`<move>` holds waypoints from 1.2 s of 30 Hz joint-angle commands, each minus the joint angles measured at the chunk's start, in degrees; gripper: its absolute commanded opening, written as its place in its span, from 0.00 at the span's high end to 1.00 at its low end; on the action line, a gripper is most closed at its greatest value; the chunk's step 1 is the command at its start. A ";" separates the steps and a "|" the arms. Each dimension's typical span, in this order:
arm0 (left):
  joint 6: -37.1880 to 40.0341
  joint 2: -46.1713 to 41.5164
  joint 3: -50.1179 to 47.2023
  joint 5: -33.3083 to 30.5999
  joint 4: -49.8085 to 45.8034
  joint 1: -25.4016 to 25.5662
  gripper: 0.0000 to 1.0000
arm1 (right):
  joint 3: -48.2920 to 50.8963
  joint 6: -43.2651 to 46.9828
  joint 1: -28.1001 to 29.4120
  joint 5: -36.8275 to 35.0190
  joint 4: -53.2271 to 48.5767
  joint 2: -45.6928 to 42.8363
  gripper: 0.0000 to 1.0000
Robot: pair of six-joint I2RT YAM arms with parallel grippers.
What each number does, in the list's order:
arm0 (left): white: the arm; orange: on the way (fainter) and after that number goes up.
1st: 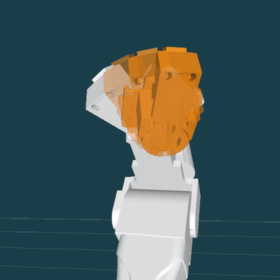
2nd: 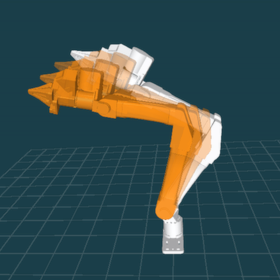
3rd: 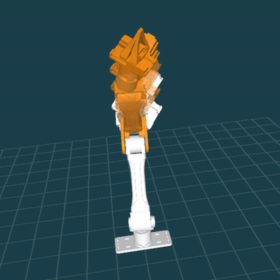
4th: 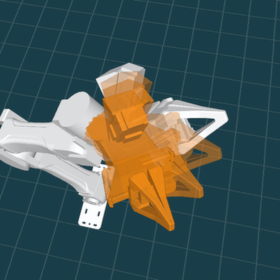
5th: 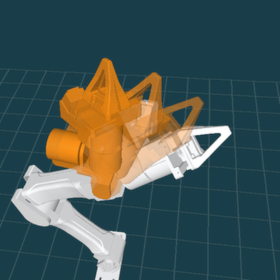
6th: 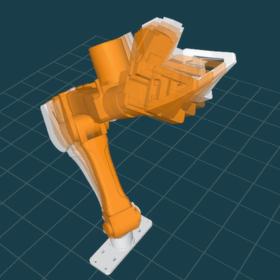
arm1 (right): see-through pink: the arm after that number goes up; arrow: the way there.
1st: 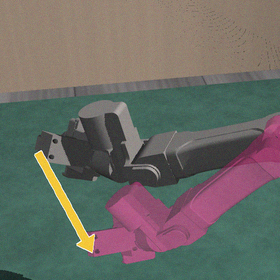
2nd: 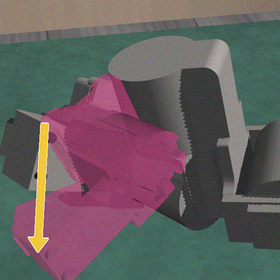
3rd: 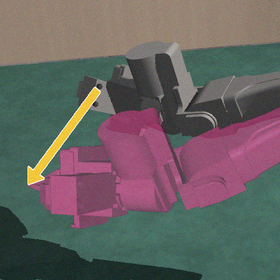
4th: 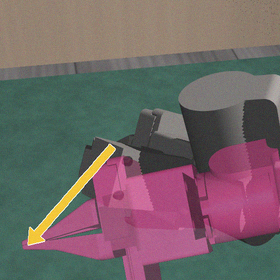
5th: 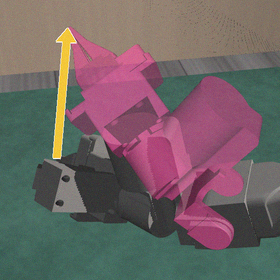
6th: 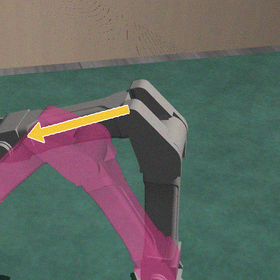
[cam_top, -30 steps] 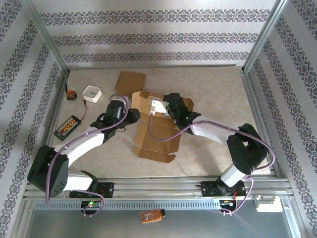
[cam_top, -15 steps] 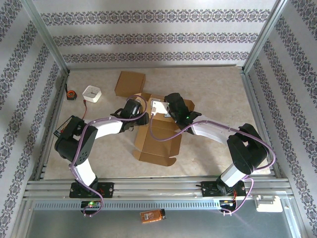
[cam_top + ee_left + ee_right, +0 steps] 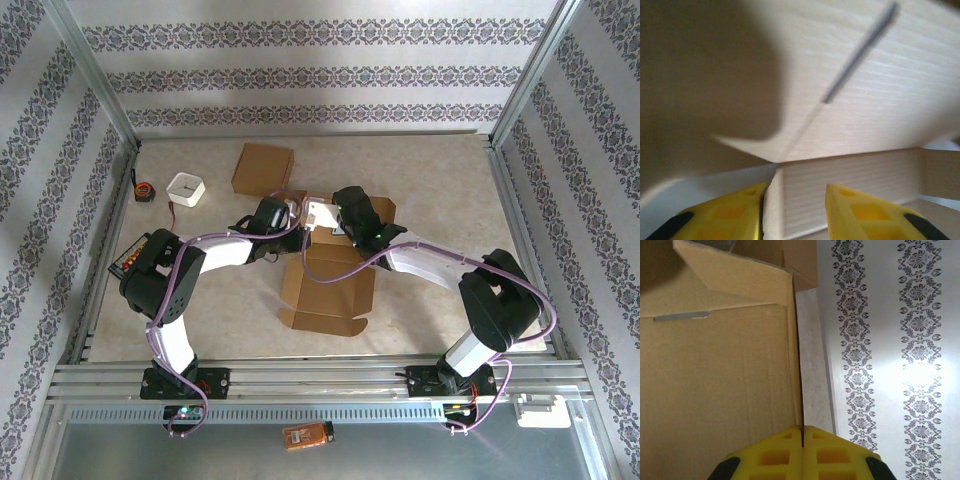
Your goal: Fold the paper box
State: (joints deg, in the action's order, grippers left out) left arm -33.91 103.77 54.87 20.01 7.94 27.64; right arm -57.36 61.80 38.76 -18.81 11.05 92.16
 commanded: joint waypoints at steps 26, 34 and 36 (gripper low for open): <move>7.39 -22.26 -1.24 -12.71 -13.10 -2.74 0.40 | -1.25 -1.04 -0.48 -1.66 0.22 -1.95 1.00; 25.62 -18.15 5.90 3.63 -23.74 -13.39 0.26 | -1.56 -1.16 0.08 -1.10 -0.40 -2.42 1.00; 27.88 -14.90 8.06 7.37 -25.79 -14.94 0.25 | -1.69 -1.12 0.26 -0.96 -0.76 -2.58 1.00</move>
State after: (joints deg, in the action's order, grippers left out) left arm -15.25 85.17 60.82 19.55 -8.86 13.98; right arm -58.13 61.23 38.76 -20.23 10.00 91.66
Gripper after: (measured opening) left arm 0.747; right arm 0.059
